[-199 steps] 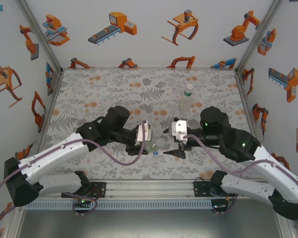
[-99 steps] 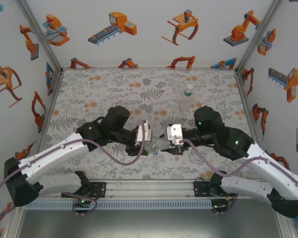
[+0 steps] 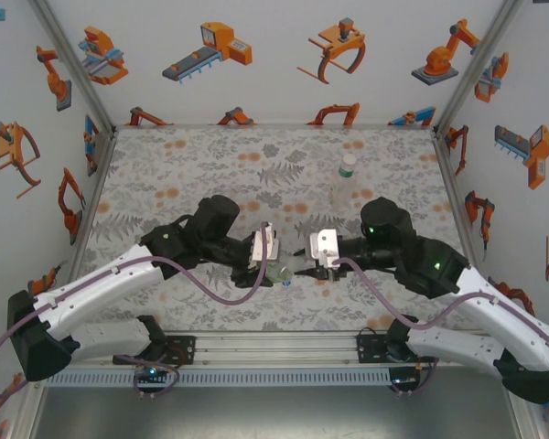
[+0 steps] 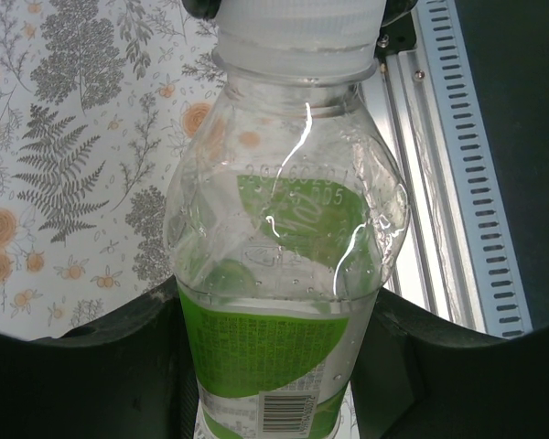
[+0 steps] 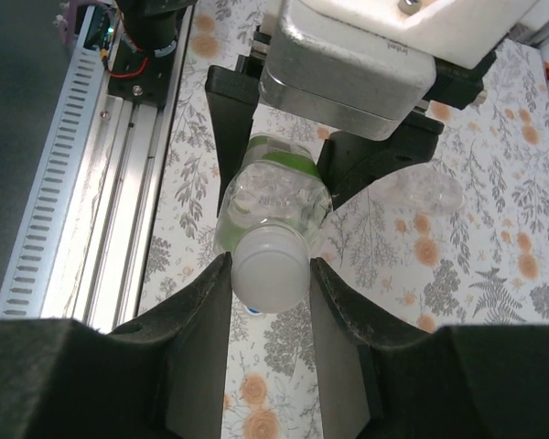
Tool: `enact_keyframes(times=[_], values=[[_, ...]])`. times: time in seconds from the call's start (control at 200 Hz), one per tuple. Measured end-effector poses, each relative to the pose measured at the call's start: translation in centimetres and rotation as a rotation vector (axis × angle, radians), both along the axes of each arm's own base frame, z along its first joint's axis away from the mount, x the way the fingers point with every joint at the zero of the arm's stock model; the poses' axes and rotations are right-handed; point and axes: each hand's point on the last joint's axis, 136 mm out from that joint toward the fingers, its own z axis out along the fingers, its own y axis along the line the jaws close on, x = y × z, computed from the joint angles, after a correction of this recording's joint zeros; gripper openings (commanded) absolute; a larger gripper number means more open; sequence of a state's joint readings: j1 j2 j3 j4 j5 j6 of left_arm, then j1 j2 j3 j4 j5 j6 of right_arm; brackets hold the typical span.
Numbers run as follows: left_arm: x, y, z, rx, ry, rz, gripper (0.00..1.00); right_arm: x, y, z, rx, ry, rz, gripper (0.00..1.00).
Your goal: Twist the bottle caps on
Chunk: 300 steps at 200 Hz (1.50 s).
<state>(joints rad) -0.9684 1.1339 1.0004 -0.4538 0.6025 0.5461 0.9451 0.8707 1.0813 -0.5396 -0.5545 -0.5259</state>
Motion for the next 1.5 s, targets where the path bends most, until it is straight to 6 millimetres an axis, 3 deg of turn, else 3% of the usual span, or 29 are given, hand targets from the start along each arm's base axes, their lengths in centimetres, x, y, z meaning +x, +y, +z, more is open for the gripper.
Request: enact_keyframes(times=[0.225, 0.681, 0.886, 1.111, 1.242, 1.502], values=[[2.0, 0.6, -0.1, 0.019, -0.082, 0.108, 0.0, 2.9, 0.4, -0.4, 0.082, 0.166, -0.221, 0.0], [7.0, 1.4, -0.1, 0.007, -0.256, 0.358, 0.0, 10.8, -0.9, -2.0, 0.417, 0.904, -0.861, 0.0], [8.1, 1.6, 0.0, 0.006, -0.285, 0.414, 0.0, 12.2, -1.6, -3.1, 0.548, 1.145, -0.994, 0.0], [8.3, 1.7, -0.1, 0.01, -0.288, 0.427, 0.0, 12.4, -1.7, -3.5, 0.573, 1.207, -1.026, 0.0], [8.2, 1.5, 0.1, -0.003, -0.285, 0.416, 0.0, 12.3, -1.9, -3.1, 0.565, 1.19, -1.022, 0.33], [7.1, 0.8, 0.6, -0.045, -0.259, 0.357, 0.0, 11.3, -2.3, -1.9, 0.483, 0.99, -0.946, 0.56]])
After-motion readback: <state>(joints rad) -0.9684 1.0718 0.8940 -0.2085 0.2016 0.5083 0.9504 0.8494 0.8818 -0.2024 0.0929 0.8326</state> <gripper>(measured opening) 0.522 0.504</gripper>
